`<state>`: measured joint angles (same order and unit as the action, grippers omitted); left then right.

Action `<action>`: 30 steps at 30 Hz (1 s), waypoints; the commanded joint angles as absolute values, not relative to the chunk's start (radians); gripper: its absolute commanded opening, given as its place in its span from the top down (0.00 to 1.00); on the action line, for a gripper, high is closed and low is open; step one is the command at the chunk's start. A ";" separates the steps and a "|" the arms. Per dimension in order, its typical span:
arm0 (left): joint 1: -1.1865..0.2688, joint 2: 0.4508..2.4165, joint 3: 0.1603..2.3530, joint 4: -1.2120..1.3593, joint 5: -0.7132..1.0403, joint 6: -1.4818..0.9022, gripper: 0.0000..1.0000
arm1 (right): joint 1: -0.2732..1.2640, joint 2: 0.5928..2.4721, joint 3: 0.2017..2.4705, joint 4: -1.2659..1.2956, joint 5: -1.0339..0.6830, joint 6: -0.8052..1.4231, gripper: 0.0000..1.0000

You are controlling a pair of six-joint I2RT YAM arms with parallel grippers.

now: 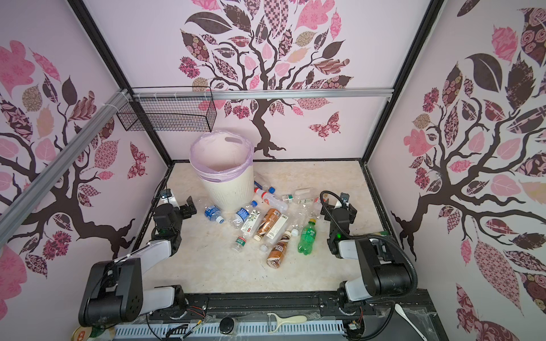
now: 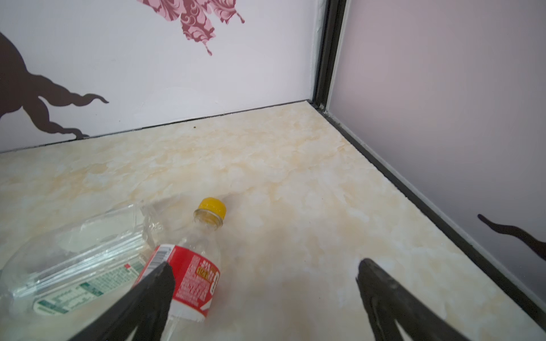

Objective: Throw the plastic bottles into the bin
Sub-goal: 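Lower left gripper to blue-label bottle by bin while right arm shifts, then close left gripper around the blue-label bottle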

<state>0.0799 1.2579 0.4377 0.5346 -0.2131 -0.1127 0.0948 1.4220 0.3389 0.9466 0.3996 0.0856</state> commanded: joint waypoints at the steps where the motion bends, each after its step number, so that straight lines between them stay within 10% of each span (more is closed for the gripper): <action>1: 0.083 1.196 0.515 0.270 -0.385 -0.203 0.02 | 0.091 1.328 0.409 0.772 0.498 0.165 0.01; 6: 0.082 1.094 0.652 -0.139 -0.538 -0.474 0.02 | 0.088 1.208 0.437 0.541 0.629 0.471 0.01; 16: 0.096 1.066 0.764 -0.495 -0.261 -0.727 0.02 | 0.111 1.083 0.555 0.324 0.271 0.498 0.01; 30: 0.117 1.407 0.974 -0.779 0.064 -0.773 0.02 | 0.393 1.045 0.690 0.058 0.388 0.368 0.01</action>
